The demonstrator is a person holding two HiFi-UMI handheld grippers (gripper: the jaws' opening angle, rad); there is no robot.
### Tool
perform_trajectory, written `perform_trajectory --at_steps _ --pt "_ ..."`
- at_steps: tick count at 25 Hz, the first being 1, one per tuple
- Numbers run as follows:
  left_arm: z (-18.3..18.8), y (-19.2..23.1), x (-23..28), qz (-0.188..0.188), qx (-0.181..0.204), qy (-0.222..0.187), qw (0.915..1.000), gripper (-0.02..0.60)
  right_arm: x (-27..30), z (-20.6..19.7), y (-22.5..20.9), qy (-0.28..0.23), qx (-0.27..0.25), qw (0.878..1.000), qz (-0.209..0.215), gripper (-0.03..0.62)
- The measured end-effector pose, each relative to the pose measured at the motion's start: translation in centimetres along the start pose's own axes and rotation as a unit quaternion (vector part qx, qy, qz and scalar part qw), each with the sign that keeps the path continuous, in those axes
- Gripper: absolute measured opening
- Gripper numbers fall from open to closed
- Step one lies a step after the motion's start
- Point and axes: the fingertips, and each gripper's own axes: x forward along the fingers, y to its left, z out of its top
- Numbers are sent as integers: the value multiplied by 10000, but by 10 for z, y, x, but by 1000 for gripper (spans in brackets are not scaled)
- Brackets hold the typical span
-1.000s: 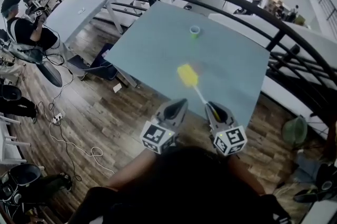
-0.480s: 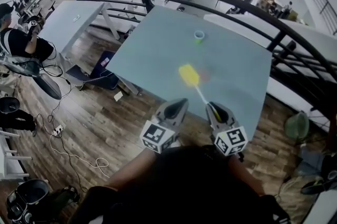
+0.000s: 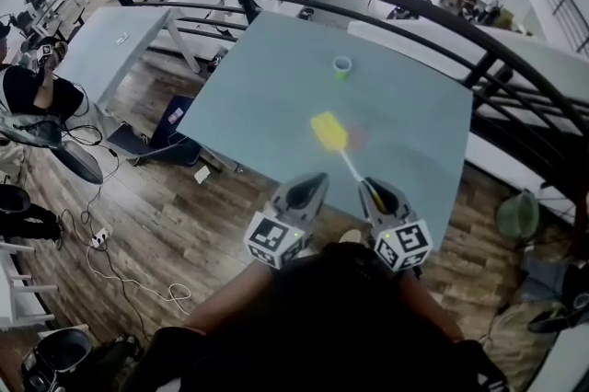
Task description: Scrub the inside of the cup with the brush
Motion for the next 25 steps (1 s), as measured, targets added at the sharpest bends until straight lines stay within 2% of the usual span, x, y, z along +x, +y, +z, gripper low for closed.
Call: perform_trajectory --at_steps 4,7,13,25 --pt "-6 11 21 31 -56 17 10000 -2 14 4 -21 -63 -28 10000 31 44" --pt "3 18 44 38 12 -118 9999 -2 22 9 -41 -81 -39 10000 31 44" --pt "10 9 97 -102 80 -53 9999 -2 19 21 -95 -104 42 9999 -115 44" --pt "9 -46 198 -911 264 60 9955 -2 -12 25 -192 -264 323 9977 -534 44"
